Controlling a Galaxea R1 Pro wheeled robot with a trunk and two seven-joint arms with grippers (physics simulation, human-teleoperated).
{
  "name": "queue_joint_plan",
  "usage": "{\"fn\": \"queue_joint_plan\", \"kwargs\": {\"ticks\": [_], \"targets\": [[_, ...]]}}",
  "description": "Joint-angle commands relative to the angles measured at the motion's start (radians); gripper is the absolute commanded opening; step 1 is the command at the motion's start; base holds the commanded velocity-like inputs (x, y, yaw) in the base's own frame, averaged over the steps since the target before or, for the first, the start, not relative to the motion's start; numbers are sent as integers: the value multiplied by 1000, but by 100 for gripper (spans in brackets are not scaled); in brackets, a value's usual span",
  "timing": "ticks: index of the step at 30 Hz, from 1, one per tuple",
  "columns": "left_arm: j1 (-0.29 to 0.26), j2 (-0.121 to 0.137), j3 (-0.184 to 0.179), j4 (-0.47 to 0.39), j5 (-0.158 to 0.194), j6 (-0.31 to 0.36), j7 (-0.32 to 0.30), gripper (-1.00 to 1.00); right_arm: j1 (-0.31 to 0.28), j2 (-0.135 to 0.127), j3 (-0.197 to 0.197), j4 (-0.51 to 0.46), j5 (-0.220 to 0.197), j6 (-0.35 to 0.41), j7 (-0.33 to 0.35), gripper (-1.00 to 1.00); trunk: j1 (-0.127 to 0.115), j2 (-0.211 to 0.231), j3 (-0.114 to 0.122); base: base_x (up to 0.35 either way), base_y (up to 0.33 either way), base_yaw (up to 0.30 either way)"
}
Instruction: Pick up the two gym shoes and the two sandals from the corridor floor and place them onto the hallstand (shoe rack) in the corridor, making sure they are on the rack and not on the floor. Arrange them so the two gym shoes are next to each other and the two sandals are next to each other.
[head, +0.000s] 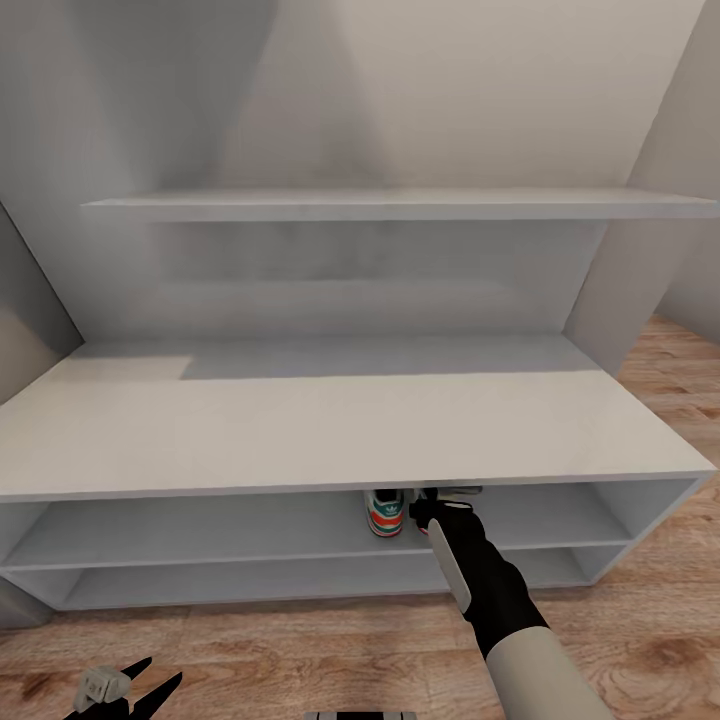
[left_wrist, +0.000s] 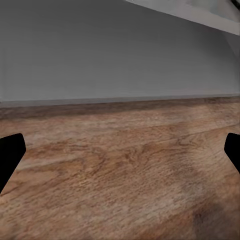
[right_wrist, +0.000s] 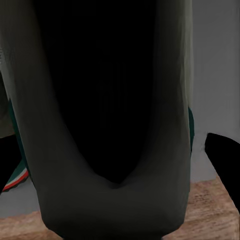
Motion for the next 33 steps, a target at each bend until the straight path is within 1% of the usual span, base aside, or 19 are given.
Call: {"fn": "queue_joint_plan", "kwargs": {"ticks": [1, 20, 24, 33], "targets": [[-1, -1, 6, 0, -11, -9, -4, 100, -1, 0, 1, -1, -11, 2, -9, 100, 0, 0, -1, 0, 0, 0], [-1, -1, 6, 0, -11, -10, -4, 100, -1, 0, 1, -2, -11, 2, -9, 100, 0, 0, -1, -2, 0, 0], [-1, -1, 6, 0, -11, -10, -4, 100, -1, 0, 1, -2, -11, 2, -9, 100, 0, 0, -1, -217, 0, 0], [-1, -1, 6, 0, -11, -10, -4, 100, -1, 0, 1, -2, -11, 2, -9, 100, 0, 0, -1, -318, -29, 0]]}}
